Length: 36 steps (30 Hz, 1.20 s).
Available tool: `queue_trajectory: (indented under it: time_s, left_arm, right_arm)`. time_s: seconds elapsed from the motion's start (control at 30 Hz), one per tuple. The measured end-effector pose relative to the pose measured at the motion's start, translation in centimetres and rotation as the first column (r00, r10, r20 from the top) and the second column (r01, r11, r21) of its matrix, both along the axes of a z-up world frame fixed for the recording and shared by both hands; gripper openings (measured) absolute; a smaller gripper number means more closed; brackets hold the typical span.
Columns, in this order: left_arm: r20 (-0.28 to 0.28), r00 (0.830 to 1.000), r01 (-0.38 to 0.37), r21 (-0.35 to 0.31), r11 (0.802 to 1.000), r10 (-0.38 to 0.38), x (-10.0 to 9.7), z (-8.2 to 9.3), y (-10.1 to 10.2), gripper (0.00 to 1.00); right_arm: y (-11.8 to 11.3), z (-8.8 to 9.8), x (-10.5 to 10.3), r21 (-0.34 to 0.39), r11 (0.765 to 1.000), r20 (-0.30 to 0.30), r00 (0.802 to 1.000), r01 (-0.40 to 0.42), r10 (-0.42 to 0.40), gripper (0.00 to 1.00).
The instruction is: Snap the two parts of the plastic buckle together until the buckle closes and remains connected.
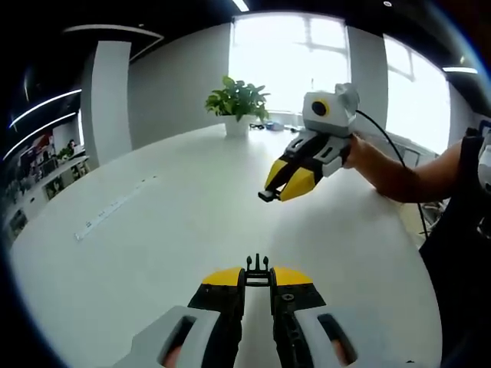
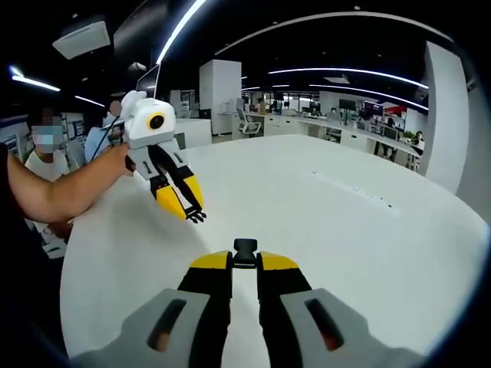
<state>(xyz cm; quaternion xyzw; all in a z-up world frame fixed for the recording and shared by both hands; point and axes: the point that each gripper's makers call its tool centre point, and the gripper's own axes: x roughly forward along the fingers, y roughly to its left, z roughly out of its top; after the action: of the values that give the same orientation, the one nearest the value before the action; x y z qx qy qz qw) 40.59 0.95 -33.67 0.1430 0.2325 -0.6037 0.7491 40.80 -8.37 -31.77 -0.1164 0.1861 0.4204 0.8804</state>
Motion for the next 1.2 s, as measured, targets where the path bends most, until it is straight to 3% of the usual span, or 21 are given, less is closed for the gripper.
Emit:
queue_trajectory:
  time_s: [0.53, 0.87, 1.2]
  left_arm:
    - [0.008, 1.000, -0.006, 0.004, 1.000, 0.006, -1.6, -0.3, 0.2, 0.11]
    - [0.006, 1.000, -0.010, -0.004, 1.000, 0.010, -2.6, -0.5, 0.6, 0.11]
    - [-0.001, 1.000, -0.015, -0.015, 1.000, 0.015, -3.8, -0.9, 1.2, 0.11]
  right_arm:
    - [-0.8, -0.3, -1.3, 0.015, 1.000, -0.010, 1.000, 0.005, -0.005, 0.11]
    - [-0.3, 0.3, -2.4, 0.029, 1.000, 0.029, 1.000, -0.013, 0.012, 0.11]
    - [-0.8, -0.9, -3.2, 0.014, 1.000, 0.008, 1.000, -0.008, 0.008, 0.11]
